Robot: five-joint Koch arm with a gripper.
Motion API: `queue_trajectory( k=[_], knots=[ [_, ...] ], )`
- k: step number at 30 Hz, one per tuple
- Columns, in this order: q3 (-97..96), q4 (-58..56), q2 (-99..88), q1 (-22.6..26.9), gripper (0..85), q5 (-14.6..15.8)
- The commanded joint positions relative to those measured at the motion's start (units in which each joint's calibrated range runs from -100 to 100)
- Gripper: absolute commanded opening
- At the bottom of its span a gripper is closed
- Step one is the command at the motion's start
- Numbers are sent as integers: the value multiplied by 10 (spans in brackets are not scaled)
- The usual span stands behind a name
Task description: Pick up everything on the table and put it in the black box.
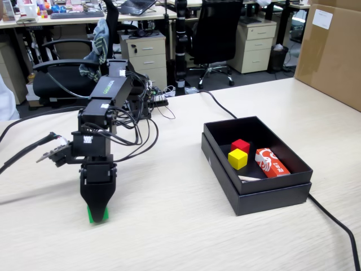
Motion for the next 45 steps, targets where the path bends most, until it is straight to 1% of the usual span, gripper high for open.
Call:
queue_trajectory(
  k=[1,4,7,10,12,13,14,17,19,23,28,29,32,35,39,45],
  knots=[
    [21,-27,-25,0,9,-7],
    [-23,-28,-101,5,9,-6],
    [-92,-28,-236,14,9,-1],
    [-159,-28,-381,34,9,4],
    [-194,-28,-490,55,8,9],
    [-217,-28,-597,87,9,20],
    [-222,-28,-636,101,8,24],
    [-236,-28,-701,137,8,38],
    [-240,-28,-730,171,9,50],
    [-225,-28,-729,227,9,69],
    [-218,-28,-678,255,9,82],
    [-214,-28,-612,267,9,91],
    [-212,-28,-504,276,9,99],
    [-213,-28,-443,282,9,105],
    [-228,-28,-413,292,11,117],
    [-282,-29,-399,293,13,121]
  ],
)
